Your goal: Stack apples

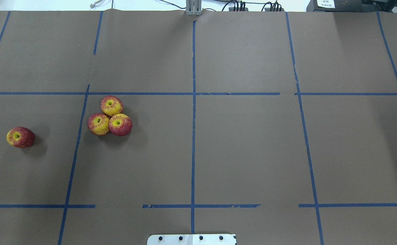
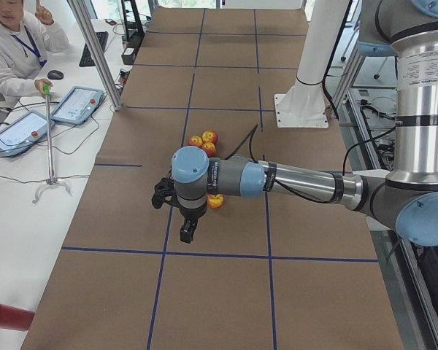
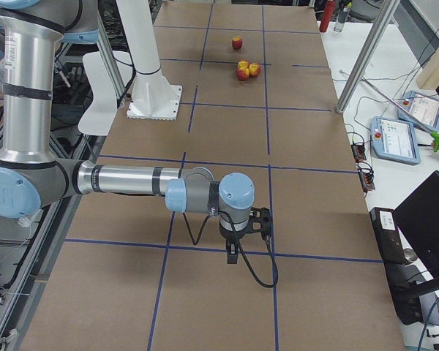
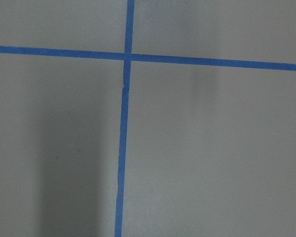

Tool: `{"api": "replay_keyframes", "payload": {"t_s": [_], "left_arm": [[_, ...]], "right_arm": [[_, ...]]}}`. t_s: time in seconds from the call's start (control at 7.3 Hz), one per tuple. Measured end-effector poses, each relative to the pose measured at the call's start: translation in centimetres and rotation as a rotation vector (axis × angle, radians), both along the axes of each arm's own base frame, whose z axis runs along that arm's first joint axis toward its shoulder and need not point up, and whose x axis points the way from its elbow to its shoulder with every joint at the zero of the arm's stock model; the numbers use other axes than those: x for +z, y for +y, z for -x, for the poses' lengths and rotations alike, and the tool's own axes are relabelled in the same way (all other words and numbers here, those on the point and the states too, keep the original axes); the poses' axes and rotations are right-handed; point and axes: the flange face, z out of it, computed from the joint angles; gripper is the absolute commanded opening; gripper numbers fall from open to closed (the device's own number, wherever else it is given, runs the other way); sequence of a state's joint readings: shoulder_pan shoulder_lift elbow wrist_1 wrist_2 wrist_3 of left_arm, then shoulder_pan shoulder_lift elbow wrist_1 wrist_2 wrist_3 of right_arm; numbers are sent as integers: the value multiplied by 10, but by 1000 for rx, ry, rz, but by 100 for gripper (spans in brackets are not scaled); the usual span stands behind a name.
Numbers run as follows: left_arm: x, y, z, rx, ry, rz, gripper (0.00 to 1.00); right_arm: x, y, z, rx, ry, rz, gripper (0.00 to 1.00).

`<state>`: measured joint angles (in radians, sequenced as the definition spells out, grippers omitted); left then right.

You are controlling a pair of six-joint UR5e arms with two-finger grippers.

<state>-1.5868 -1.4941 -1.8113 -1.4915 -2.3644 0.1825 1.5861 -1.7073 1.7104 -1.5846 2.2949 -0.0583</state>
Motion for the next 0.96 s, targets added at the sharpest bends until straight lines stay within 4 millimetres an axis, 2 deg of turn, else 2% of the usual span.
{"api": "replay_keyframes", "payload": {"t_s": [0.41,0.68,0.82,0.96], "left_arm": [[2,-1,-2,-6,1,14,100],[-3,-11,-9,-18,8,-30,100],[-1,-17,-25,-11,17,-71,100],[-6,-22,-59,-6,35,-78,100]], "right_arm": [[0,0,0,0,0,0,100],[0,0,0,0,0,0,100],[0,0,0,0,0,0,100],[0,0,0,0,0,0,100]]}}
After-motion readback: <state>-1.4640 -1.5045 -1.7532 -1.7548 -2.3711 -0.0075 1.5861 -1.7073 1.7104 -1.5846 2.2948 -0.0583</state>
